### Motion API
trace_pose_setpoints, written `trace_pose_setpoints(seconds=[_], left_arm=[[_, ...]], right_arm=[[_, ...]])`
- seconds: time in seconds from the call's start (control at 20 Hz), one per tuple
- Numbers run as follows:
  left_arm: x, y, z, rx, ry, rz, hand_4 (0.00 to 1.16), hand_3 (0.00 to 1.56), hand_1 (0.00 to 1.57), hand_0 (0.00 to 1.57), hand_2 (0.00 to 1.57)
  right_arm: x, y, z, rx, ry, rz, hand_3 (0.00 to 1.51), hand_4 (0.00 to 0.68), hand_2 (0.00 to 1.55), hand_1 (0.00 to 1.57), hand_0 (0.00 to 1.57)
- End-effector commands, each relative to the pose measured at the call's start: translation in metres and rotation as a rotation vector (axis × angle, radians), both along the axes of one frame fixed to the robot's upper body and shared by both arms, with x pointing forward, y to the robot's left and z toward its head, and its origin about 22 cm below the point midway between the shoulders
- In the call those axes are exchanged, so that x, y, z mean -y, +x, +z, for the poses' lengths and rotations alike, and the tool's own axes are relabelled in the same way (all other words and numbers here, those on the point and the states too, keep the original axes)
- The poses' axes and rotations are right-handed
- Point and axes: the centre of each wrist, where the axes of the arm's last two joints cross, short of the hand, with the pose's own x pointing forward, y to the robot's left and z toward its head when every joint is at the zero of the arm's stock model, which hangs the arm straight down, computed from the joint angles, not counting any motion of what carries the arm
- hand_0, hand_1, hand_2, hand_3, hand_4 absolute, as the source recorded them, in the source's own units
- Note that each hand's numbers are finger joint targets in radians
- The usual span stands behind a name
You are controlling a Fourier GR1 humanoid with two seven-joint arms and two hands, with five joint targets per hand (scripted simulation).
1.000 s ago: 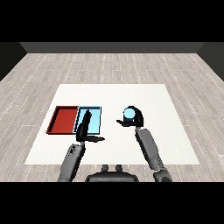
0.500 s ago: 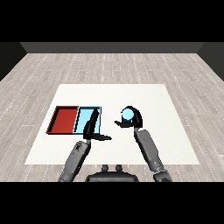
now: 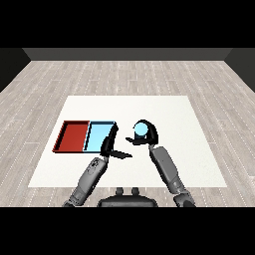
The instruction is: Pick the blue can and put it in the blue box
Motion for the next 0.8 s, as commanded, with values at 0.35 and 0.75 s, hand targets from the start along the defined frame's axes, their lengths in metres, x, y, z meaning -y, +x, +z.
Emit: trace_pose_setpoints(seconds=[0.35,0.75], left_arm=[[0.034,-0.001,-0.014,-0.074,0.005,-0.045,0.0,0.0,0.0,0.0,0.0],[0.035,0.015,-0.015,-0.097,-0.006,-0.027,0.0,0.0,0.0,0.0,0.0]], right_arm=[[-0.017,-0.006,-0.001,0.008,0.016,0.066,1.37,0.553,1.47,1.45,1.45],[-0.021,-0.003,-0.004,0.008,0.018,0.086,1.37,0.551,1.46,1.43,1.43]])
